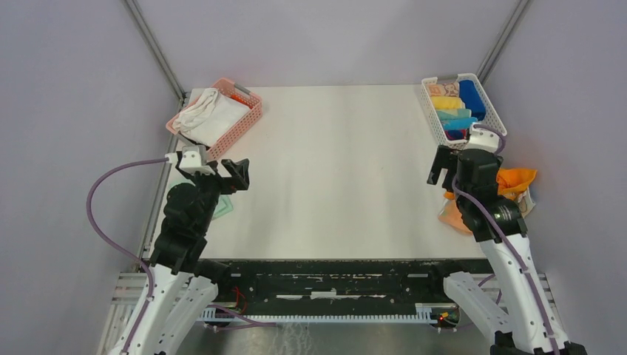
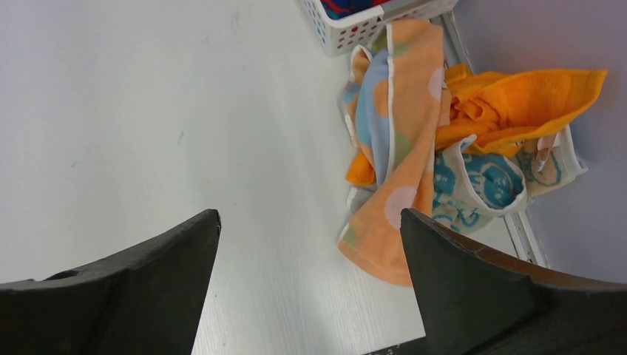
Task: Roll the towels
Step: Pick up the towel at the corner of the board.
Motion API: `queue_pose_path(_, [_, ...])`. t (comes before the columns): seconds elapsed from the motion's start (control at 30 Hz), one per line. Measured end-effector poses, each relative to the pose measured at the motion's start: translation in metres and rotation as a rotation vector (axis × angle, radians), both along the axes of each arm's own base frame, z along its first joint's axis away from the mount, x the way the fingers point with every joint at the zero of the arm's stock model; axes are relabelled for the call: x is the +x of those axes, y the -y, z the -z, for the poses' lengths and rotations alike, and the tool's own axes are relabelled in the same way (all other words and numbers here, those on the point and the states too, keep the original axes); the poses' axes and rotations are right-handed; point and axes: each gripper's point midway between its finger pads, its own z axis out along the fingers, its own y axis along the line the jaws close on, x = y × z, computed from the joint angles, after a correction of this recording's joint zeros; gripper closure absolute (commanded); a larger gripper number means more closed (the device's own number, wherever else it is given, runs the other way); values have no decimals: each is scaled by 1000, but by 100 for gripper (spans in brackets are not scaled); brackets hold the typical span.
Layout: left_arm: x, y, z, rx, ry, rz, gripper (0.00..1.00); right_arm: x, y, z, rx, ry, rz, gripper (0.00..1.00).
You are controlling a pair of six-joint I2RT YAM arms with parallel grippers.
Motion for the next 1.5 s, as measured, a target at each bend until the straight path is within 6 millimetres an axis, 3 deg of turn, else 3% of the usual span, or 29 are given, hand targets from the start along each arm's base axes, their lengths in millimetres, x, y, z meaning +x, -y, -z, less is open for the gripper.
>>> queue_pose_path(0.23, [-11,4,-12,-18,55,28,1,17,8,58,-9,-237,144,0])
queue_pose_path(0.4, [-14,6,-10,-21,61,40,1,24,28,101,-5,-384,318,0])
queue_pose_path(0.77, [-15,7,-7,-20,56,42,1,35,94,159,119,-417,699,12])
queue_pose_path(0.97, [-12,8,-2,-13,38,43,1,47,109,182,160,-410,757,21])
queue_pose_path(1.07, [-9,9,1,-8,24,44,1,50,113,195,170,-429,771,33])
queue_pose_path(1.23, [-4,13,10,3,-12,56,1,47,114,205,177,-444,773,81])
queue_pose_path(1.3, [-2,15,15,8,-30,64,1,47,114,204,174,-446,769,95])
queue_pose_path(1.4, [-1,19,23,16,-62,82,1,47,115,194,164,-448,754,100])
queue_pose_path(1.5, [-1,20,28,21,-80,87,1,54,117,162,160,-386,730,99])
